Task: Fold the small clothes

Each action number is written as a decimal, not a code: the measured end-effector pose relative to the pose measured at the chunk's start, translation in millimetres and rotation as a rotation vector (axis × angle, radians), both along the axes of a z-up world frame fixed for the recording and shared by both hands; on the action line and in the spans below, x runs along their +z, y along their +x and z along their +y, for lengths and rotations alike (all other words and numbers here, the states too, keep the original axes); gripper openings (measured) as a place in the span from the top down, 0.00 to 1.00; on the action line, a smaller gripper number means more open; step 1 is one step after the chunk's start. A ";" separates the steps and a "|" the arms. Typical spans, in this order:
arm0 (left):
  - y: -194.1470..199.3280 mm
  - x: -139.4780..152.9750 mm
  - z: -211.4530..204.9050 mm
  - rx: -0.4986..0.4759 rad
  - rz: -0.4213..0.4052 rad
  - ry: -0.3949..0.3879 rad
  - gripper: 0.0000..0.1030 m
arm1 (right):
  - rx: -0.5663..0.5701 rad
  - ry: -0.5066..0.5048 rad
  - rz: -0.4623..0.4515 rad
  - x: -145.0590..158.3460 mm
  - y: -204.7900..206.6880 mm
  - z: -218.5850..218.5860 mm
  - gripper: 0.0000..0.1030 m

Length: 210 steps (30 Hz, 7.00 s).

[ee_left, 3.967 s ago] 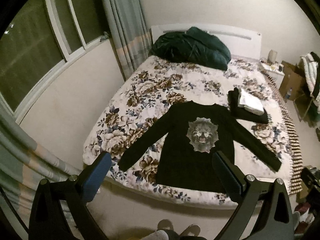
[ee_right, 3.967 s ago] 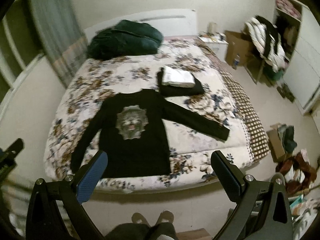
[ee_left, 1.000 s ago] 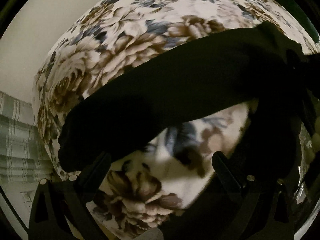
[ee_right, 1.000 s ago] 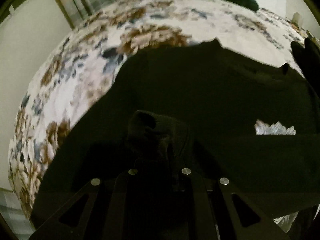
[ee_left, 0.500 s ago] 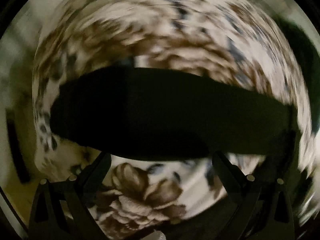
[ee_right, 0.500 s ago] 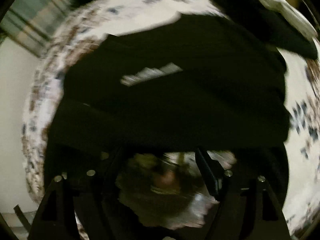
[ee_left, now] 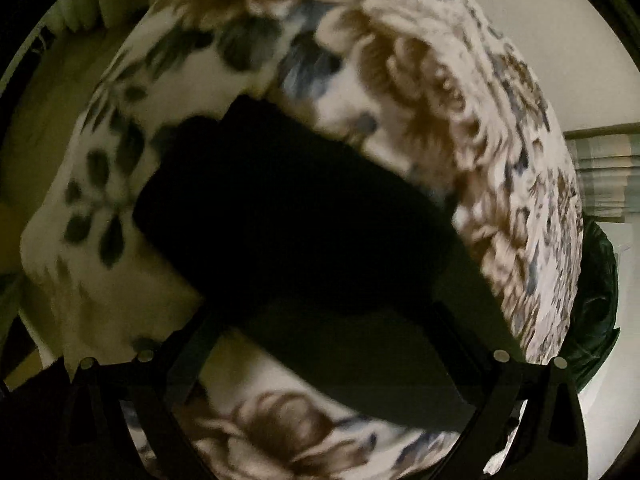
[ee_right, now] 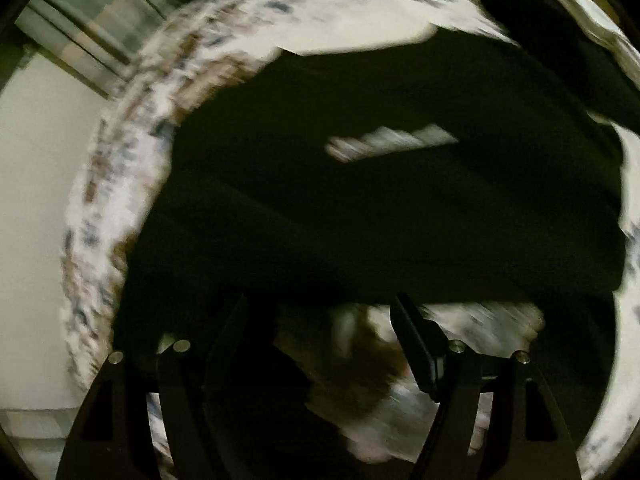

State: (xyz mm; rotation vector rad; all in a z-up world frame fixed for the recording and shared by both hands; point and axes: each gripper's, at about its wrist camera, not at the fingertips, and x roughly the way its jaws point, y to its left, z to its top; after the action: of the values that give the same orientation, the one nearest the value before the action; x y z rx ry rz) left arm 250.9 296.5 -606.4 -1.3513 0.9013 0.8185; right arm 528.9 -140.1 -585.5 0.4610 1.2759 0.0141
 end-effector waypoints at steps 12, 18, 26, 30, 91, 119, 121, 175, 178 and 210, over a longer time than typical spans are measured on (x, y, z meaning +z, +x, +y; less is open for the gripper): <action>1.5 7.2 22.9 0.051 -0.042 0.126 0.75 | 0.126 0.104 0.079 -38.0 66.2 71.5 0.26; 12.8 33.8 31.0 0.041 -0.060 0.204 0.83 | 0.060 0.065 0.069 -25.0 23.3 26.3 0.26; 87.8 150.8 -1.7 -0.243 -0.140 0.569 0.84 | -0.105 -0.025 0.081 -19.7 -35.2 -46.1 0.26; 145.5 203.7 -61.7 -0.469 -0.197 0.710 0.84 | -0.181 -0.026 0.100 -26.8 -54.5 -86.0 0.26; 296.8 67.4 -322.3 -1.310 0.120 0.633 0.08 | -0.155 -0.133 0.070 -2.9 -10.8 -239.8 0.79; 302.4 61.9 -305.6 -1.293 0.103 0.634 0.05 | -0.324 -0.014 -0.059 19.4 -66.4 -286.4 0.79; 302.1 60.3 -302.4 -1.285 0.102 0.600 0.05 | -0.295 -0.007 0.047 -14.4 -68.4 -292.3 0.78; 2.8 13.1 -200.5 -1.363 0.015 0.254 0.60 | -0.268 0.532 0.294 -128.9 -398.6 -233.9 0.54; 2.4 15.2 -218.3 -1.411 0.018 0.282 0.51 | -0.242 0.501 0.284 -125.8 -393.1 -224.7 0.53; 32.9 175.0 -188.4 -1.200 -0.299 0.191 0.96 | -0.313 0.601 0.033 16.1 -369.5 -267.6 0.88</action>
State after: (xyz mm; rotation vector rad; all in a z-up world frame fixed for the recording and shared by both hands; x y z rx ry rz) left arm 283.8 108.1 -431.4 -0.5360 1.1319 -0.2234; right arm 159.4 -407.7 -569.3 1.1786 1.2075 0.1291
